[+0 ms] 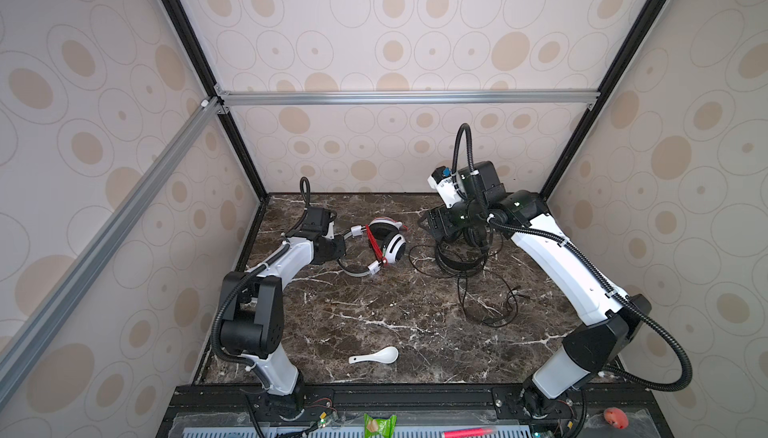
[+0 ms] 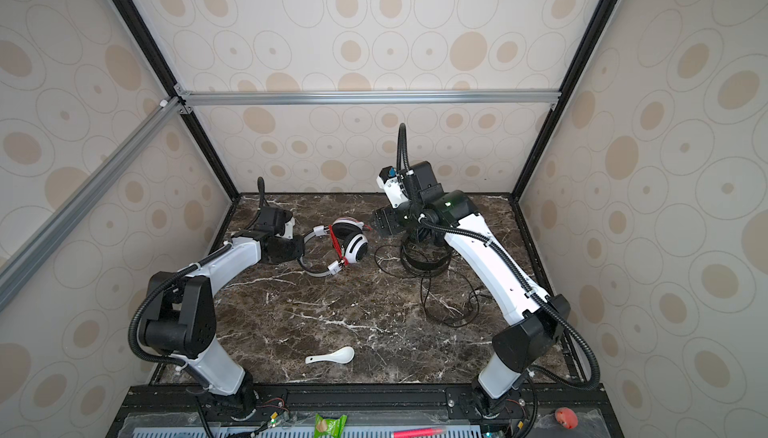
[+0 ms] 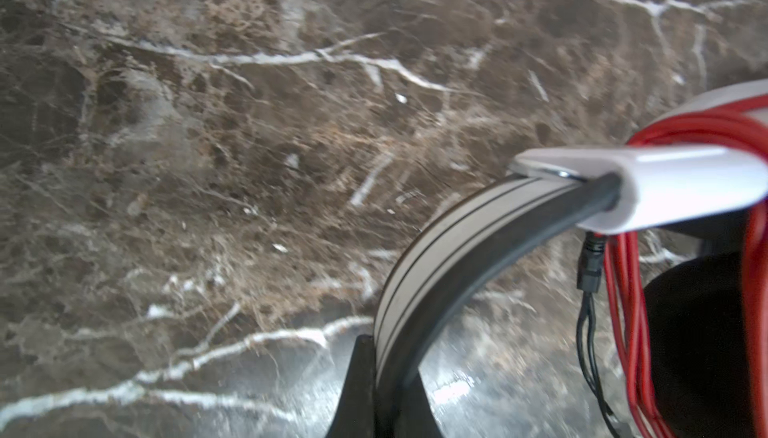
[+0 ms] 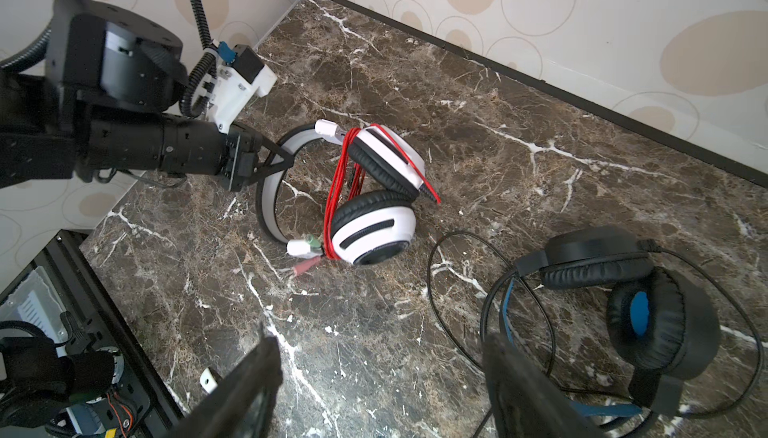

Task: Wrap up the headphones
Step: 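Lower the wrapped white headphones onto the table with the left gripper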

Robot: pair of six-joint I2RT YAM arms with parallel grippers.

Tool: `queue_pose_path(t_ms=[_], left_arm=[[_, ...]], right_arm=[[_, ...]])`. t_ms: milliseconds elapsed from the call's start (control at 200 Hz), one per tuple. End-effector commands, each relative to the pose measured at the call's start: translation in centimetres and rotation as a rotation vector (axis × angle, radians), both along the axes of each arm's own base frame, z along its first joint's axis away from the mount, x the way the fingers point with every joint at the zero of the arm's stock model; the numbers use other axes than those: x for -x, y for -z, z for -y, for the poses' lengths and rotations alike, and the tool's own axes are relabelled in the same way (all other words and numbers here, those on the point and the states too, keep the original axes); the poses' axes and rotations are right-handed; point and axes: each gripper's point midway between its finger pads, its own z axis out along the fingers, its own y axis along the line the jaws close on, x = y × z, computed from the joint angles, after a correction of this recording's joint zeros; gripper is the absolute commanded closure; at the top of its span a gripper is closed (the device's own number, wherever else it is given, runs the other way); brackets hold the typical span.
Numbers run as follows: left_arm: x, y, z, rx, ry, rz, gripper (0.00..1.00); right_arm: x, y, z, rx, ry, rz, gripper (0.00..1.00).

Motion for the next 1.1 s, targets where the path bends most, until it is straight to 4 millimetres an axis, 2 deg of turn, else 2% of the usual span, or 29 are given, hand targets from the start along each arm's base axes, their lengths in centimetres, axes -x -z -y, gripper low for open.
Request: queue_pose_path(t_ms=[0, 170, 465, 600, 805, 900, 980, 1065, 1095], left_arm=[[-4.4, -3.4, 0.2, 0.071, 0.016, 0.145, 1.0], [-7.2, -2.5, -0.9, 0.079, 0.006, 0.149, 1.0], [-11.0, 0.9, -3.3, 0.03, 0.003, 0.111, 1.0], [-11.9, 1.7, -3.9, 0.015, -0.002, 0.099, 1.0], [-12.1, 2.6, -4.7, -0.018, -0.013, 0.079, 1.0], [-11.9, 3.2, -5.0, -0.033, -0.021, 0.069, 0.88], [-11.8, 3.4, -5.2, -0.044, -0.027, 0.065, 0.74], [-11.7, 3.1, -5.5, -0.061, -0.039, 0.07, 0.64], [-11.8, 2.9, -5.6, -0.063, -0.04, 0.076, 0.57]], right_arm=[[0.4, -0.6, 1.2, 0.018, 0.013, 0.016, 0.21], [0.2, -0.6, 2.5, 0.034, 0.041, 0.01, 0.2], [-0.3, -0.8, 3.9, 0.053, 0.08, 0.004, 0.19], [-0.4, -1.0, 4.2, 0.058, 0.091, 0.004, 0.19], [-0.3, -1.0, 4.4, 0.063, 0.095, 0.003, 0.19], [-0.2, -1.1, 4.5, 0.068, 0.098, 0.009, 0.19], [-0.2, -1.5, 4.7, 0.069, 0.099, 0.019, 0.19], [0.0, -1.7, 4.8, 0.07, 0.1, 0.024, 0.19], [0.0, -1.8, 4.9, 0.07, 0.101, 0.029, 0.19]])
